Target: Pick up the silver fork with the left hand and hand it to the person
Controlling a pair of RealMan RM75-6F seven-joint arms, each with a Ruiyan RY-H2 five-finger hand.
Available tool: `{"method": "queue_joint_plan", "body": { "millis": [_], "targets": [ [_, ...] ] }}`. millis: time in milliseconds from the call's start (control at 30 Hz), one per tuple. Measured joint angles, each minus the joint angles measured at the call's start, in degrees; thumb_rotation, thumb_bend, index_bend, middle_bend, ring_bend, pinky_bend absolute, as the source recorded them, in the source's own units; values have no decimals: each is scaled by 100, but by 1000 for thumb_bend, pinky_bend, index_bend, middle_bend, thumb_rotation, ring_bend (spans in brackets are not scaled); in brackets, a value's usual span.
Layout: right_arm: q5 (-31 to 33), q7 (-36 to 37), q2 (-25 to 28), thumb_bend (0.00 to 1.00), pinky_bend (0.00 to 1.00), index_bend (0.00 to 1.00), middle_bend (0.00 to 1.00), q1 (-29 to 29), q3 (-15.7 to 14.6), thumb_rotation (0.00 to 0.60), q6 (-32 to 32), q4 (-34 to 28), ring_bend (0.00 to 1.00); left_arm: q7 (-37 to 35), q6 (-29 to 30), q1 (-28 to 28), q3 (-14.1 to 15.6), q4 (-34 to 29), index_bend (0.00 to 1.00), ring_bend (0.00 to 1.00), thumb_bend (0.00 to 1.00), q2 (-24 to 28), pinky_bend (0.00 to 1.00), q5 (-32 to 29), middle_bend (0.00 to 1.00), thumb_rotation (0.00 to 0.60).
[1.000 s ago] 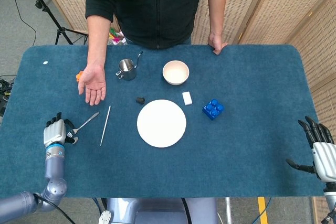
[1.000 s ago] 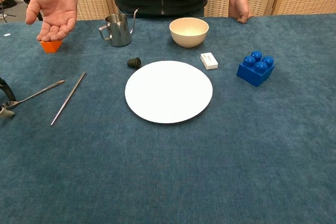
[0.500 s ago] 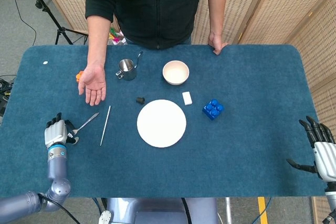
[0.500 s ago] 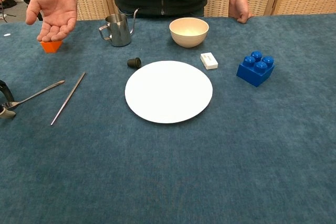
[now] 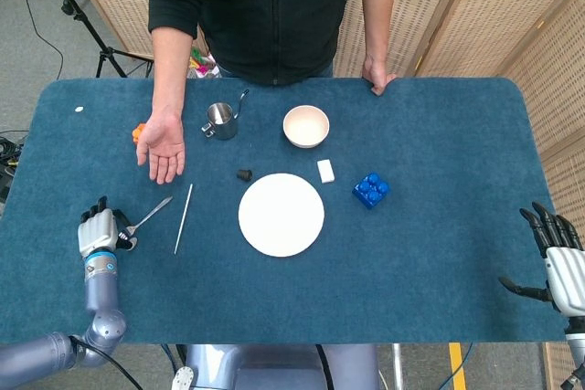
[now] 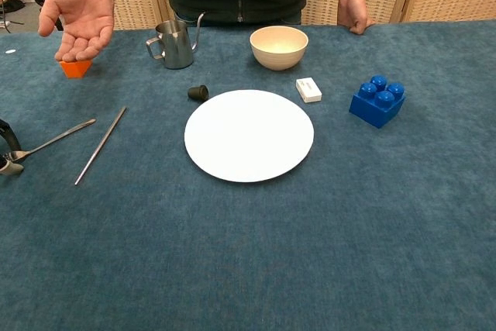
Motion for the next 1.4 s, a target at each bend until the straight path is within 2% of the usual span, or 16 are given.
{"method": "queue_joint_plan", "body": {
  "millis": [300, 800, 1400],
  "targets": [
    [23, 14, 3, 0, 0, 17, 0, 5, 6, 600, -19, 13, 0, 2, 102, -3, -84, 78, 558, 0, 511, -36, 0, 21, 0, 600],
    [62, -50, -8, 0, 0, 18, 0, 21, 3, 600, -70, 1, 0, 38, 52, 18, -137, 189, 577, 0, 558, -52, 0, 37, 0, 600],
    [83, -64, -9, 0, 0, 18, 0, 33, 2, 600, -106, -8, 0, -151, 196, 146, -116, 119, 702, 0, 612, 88, 0, 489, 0, 600]
  ]
}}
